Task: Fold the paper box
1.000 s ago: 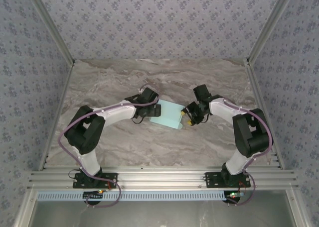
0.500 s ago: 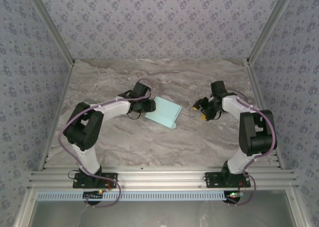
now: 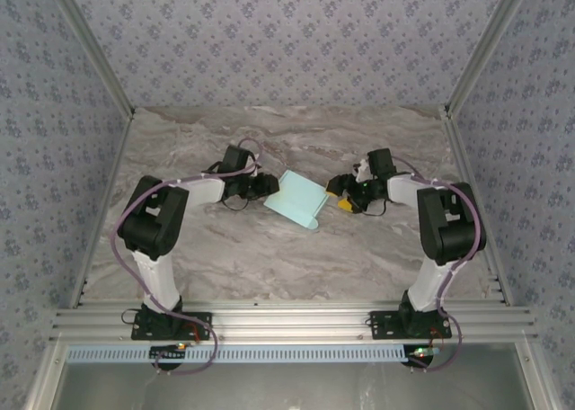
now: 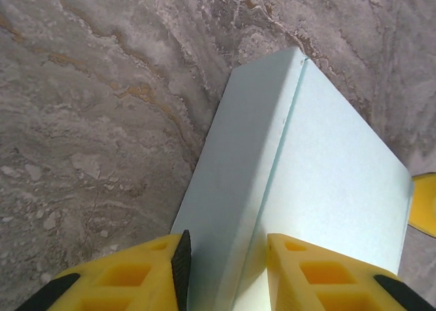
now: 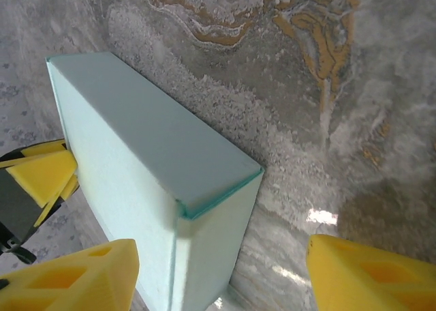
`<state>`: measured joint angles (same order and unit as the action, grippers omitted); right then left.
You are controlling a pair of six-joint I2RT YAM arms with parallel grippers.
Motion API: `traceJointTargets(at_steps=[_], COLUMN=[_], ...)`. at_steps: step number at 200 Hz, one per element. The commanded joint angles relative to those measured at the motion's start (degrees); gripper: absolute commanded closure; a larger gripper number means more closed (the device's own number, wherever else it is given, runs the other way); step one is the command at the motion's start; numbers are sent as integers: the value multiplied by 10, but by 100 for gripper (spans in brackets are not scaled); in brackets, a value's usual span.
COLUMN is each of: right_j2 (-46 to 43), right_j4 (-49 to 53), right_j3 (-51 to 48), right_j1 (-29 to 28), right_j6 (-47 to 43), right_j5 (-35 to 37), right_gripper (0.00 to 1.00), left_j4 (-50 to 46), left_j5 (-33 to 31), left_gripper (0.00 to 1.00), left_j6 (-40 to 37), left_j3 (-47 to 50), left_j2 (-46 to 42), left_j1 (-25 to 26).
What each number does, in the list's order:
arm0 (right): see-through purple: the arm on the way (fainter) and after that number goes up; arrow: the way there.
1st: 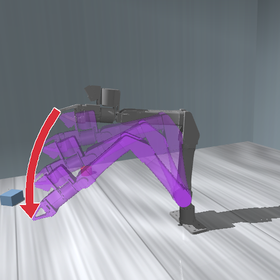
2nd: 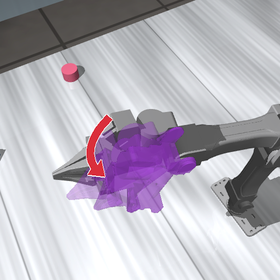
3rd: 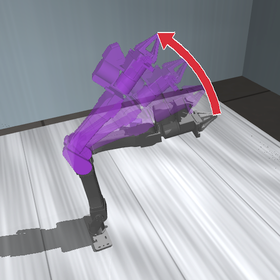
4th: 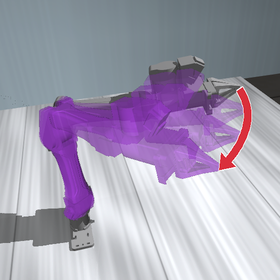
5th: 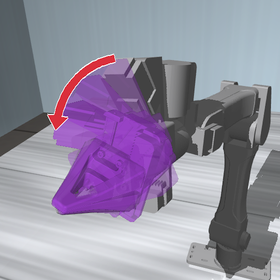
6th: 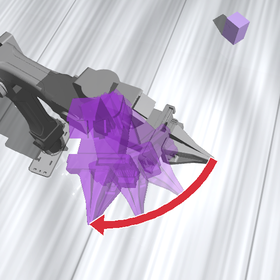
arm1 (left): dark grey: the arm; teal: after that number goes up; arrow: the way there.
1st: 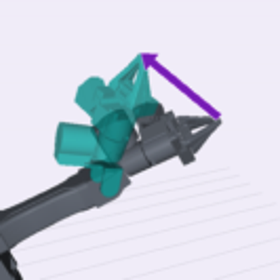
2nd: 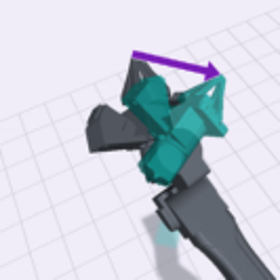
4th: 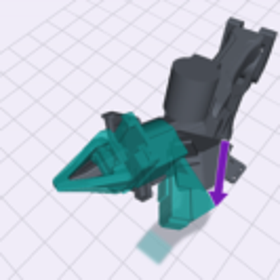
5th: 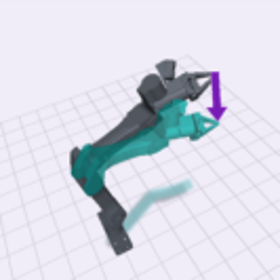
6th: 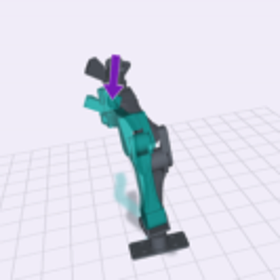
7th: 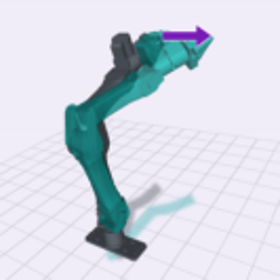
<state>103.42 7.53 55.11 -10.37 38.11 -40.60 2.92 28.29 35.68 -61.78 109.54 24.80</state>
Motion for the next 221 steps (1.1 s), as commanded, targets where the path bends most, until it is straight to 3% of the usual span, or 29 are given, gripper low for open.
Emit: traceJointTargets(at_steps=[1,107,166,193,208,221], right_j2=[29,91,123,124,122,115], right_j4=[-30,-66,-85,-121,-148,-168], right_j3=[19,49,72,70,62,49], right_j1=[1,-3,-26,-44,-47,-45], right_j6=[-16,-43,-25,32,68,94], right_j5=[-51,-93,-101,-96,-101,-102], right_gripper=[31,25,25,33,51,57], left_j4=[-20,106,81,84,75,71], left_j5=[21,97,96,95,95,94], left_gripper=[65,71,71,70,68,66], left_j6=[29,114,99,104,99,95], left_j3=[30,82,73,79,80,83], left_j2=[43,77,78,73,65,50], left_j1=[-16,-55,-60,-60,-61,-61])
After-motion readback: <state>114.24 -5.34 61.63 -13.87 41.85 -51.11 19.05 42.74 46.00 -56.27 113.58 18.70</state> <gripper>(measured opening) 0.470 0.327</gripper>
